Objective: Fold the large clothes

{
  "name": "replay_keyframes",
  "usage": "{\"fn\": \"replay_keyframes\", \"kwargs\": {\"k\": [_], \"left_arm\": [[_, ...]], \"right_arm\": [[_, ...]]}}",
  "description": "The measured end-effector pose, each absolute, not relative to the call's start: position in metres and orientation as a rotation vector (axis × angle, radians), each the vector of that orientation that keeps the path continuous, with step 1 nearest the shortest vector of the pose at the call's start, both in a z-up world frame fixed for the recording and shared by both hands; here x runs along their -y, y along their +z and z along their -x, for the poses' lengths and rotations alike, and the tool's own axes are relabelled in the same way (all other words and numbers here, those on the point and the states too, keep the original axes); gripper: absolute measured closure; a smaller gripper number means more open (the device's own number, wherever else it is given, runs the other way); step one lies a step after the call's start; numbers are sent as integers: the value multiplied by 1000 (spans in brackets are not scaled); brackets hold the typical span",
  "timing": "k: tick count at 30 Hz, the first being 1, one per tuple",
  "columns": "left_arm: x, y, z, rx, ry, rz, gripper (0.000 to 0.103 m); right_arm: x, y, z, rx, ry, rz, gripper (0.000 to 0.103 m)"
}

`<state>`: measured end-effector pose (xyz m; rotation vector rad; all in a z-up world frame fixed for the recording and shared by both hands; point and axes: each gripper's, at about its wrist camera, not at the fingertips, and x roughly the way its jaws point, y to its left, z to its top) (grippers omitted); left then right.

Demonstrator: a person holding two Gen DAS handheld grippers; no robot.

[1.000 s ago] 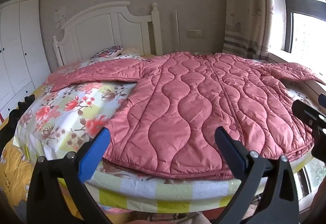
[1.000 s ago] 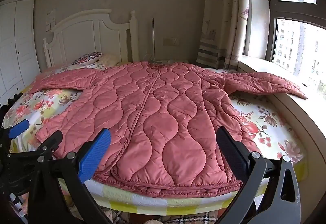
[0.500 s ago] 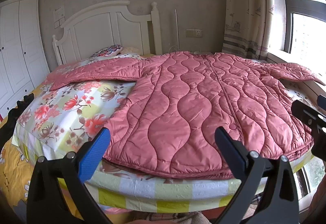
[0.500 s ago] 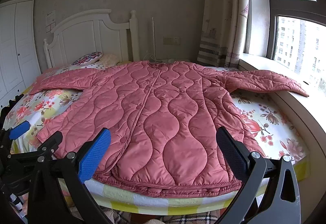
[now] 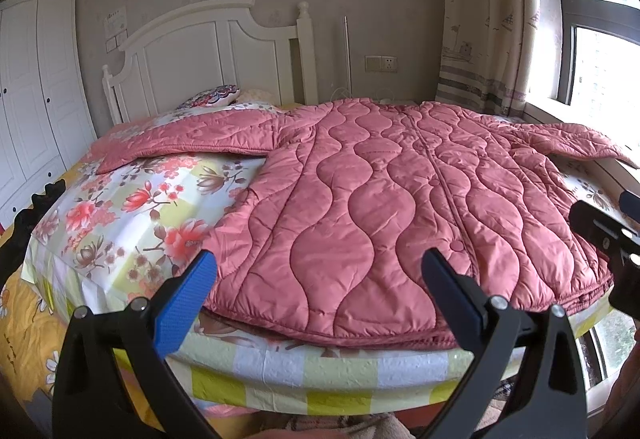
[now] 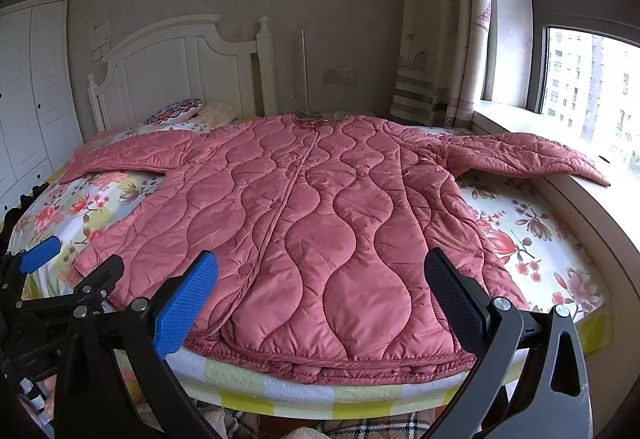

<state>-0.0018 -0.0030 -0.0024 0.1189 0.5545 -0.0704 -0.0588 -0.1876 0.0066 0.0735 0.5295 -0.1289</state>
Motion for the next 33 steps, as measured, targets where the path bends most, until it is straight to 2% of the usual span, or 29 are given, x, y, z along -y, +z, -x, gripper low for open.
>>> {"fn": "replay_keyframes", "kwargs": {"k": [33], "left_arm": [[4,-4,2,-563,-74,-114,2]], "right_arm": [[187,4,55,-552,-144,-38,4]]}}
